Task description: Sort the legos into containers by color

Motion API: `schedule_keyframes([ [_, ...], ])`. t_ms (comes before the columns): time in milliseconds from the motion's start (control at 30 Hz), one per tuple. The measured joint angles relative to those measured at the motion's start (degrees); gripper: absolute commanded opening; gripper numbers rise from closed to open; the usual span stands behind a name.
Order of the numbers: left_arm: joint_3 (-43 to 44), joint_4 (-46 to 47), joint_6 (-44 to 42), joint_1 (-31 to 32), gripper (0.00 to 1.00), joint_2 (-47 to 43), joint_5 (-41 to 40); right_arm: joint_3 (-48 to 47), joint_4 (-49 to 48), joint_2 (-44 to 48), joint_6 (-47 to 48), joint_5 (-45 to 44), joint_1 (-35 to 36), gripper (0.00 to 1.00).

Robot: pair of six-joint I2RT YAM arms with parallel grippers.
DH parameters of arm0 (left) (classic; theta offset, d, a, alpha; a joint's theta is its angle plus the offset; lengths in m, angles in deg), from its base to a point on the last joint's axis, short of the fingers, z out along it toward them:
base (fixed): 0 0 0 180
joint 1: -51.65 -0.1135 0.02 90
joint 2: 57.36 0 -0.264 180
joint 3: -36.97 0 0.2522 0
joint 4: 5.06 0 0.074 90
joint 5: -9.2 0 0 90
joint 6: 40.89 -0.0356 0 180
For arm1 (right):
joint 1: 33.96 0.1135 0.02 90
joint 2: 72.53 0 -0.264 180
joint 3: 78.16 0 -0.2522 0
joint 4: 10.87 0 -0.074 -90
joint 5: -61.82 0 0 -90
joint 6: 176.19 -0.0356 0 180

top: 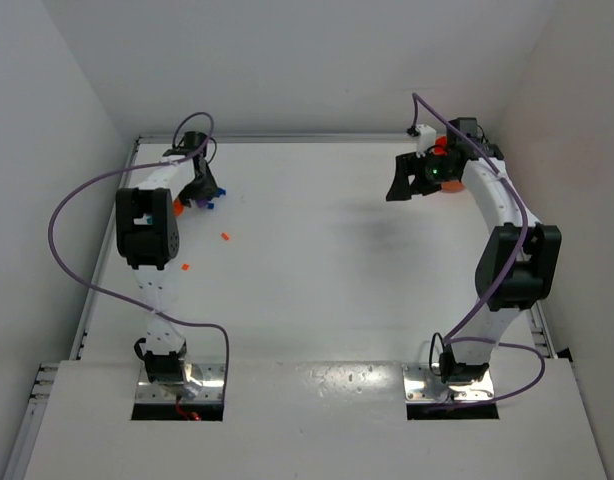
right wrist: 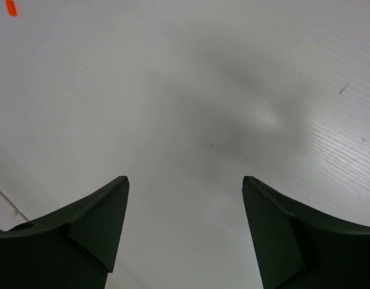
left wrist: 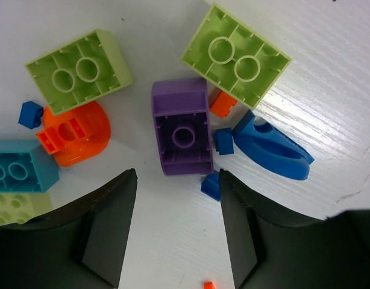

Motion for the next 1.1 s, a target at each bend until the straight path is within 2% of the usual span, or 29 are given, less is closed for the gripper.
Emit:
schedule_keyframes([
  [333, 0.85, 0.2, 0.0, -0.55, 0.62, 2.14, 1.44, 0.0, 0.0, -0.35, -0.02, 0.39, 0.0, 0.76],
  [567, 0.94, 0.35, 0.0, -2.23, 0.59, 2.47, 2.4, 0.0, 0.0, -0.96, -0.02, 0.5, 0.02, 0.76],
  [1100, 1.07, 3.02, -3.96, -3.87, 0.29, 2.82, 10.01, 0.0, -0.02, -1.77, -0.04, 0.63, 0.66, 0.76],
])
